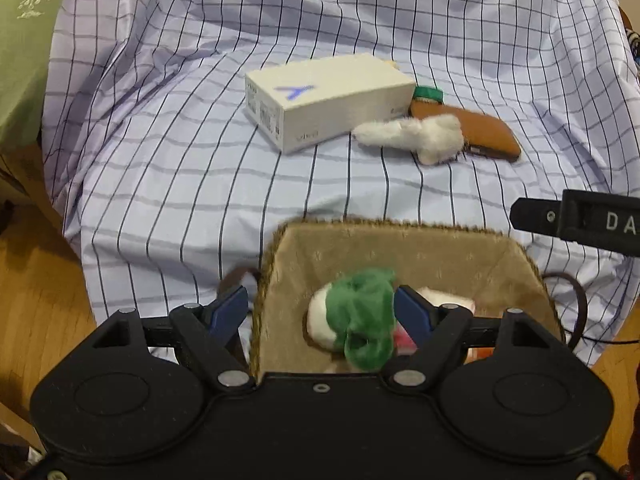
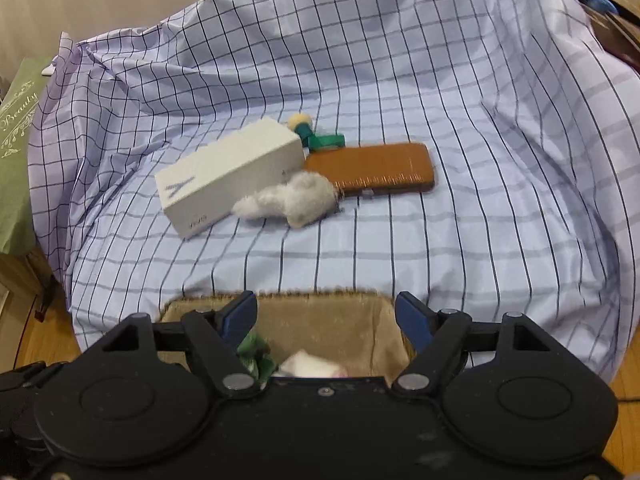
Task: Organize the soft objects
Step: 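Raise both open grippers away from the basket, then move the left gripper to the dark green bottle while the right approaches the yellow-capped stick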
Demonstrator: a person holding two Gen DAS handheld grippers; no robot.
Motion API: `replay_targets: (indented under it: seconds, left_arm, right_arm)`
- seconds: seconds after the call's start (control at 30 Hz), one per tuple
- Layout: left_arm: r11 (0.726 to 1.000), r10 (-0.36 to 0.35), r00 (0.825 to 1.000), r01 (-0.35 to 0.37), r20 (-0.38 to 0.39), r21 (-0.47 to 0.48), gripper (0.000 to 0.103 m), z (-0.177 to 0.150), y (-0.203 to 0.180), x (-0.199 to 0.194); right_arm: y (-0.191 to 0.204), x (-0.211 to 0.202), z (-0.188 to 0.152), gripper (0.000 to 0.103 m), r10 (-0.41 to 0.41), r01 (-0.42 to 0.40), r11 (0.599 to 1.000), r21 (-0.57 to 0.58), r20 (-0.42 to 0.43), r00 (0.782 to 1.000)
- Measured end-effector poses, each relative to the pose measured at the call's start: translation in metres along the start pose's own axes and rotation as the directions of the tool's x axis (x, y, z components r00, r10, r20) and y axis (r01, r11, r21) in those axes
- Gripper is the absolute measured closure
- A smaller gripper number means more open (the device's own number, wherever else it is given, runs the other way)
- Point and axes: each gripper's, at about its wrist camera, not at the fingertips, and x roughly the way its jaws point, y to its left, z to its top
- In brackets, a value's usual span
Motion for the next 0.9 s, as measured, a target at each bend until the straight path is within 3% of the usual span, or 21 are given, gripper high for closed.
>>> replay_targets:
  seconds: [0.37, 0.47, 0.6, 0.77, 0.9]
  left_arm:
    - [1.0, -0.021, 0.998, 0.02, 0.053, 0.015, 0.026, 0.078, 0.016, 0.017]
    - [1.0, -0.021, 0.996, 0.02, 0.082, 0.018, 0.016, 0.106, 0.02, 0.022]
    - [1.0, -0.022, 0.994, 0.02, 0.109, 0.017, 0.016, 0.15, 0.028, 0.034]
    - [1.0, -0.029, 0.995, 0.029, 0.094, 0.001, 0.016, 0.202, 0.037, 0.06]
    - [0.999, -0.034, 0.999, 0.034, 0.03, 0.0, 0.015, 0.236, 0.035, 0.094]
  right_arm:
    - [0.016, 0.038, 0.071, 0.026, -0.018, 0.019, 0.998, -0.059, 0.032, 0.999]
    - [0.022, 0.05, 0.09, 0.026, -0.006, 0.008, 0.998, -0.065, 0.033, 0.999]
    - [0.029, 0.068, 0.119, 0.026, -0.012, 0.016, 0.997, -0.081, 0.044, 0.999]
    - [0.036, 0.09, 0.15, 0.026, -0.021, 0.027, 0.994, -0.102, 0.056, 0.998]
    - [0.04, 0.11, 0.173, 0.025, -0.037, 0.046, 0.991, -0.128, 0.068, 0.997]
